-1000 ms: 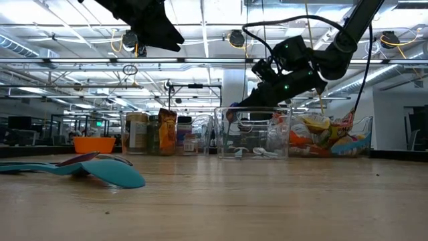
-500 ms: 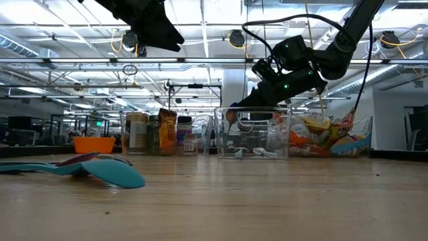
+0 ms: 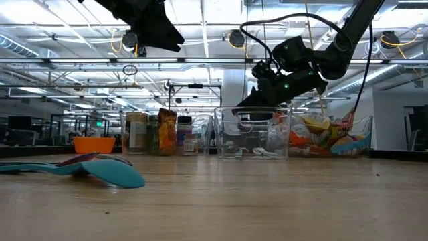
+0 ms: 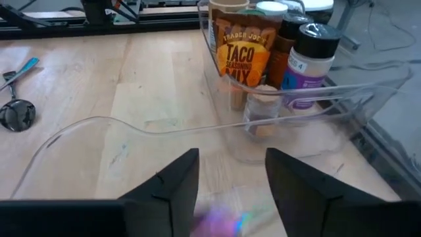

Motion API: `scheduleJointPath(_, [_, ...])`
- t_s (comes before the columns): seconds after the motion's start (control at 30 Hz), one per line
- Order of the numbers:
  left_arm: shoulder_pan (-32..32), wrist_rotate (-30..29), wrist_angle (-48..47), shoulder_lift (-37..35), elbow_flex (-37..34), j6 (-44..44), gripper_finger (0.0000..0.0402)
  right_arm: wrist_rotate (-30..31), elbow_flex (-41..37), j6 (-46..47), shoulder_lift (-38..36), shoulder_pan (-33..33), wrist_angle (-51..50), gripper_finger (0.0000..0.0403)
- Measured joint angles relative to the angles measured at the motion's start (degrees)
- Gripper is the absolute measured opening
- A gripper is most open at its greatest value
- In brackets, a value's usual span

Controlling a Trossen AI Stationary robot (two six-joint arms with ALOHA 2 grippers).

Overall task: Pick & Place Food Item
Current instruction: Put the black spoon into the center transparent bin

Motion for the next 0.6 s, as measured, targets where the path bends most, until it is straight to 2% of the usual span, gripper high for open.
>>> scheduleJointPath(0.33, [0.0, 0.0, 0.0, 0.0, 0.0, 0.0, 0.0248, -2.9, 0.0, 1.5, -1.6, 0.0, -0.2, 0.0182])
scheduleJointPath(0.6, [-0.1, 0.0, 0.0, 0.0, 0.0, -0.1, 0.0248, -2.9, 0.0, 1.4, -10.8, 1.2, -5.4, 0.0183])
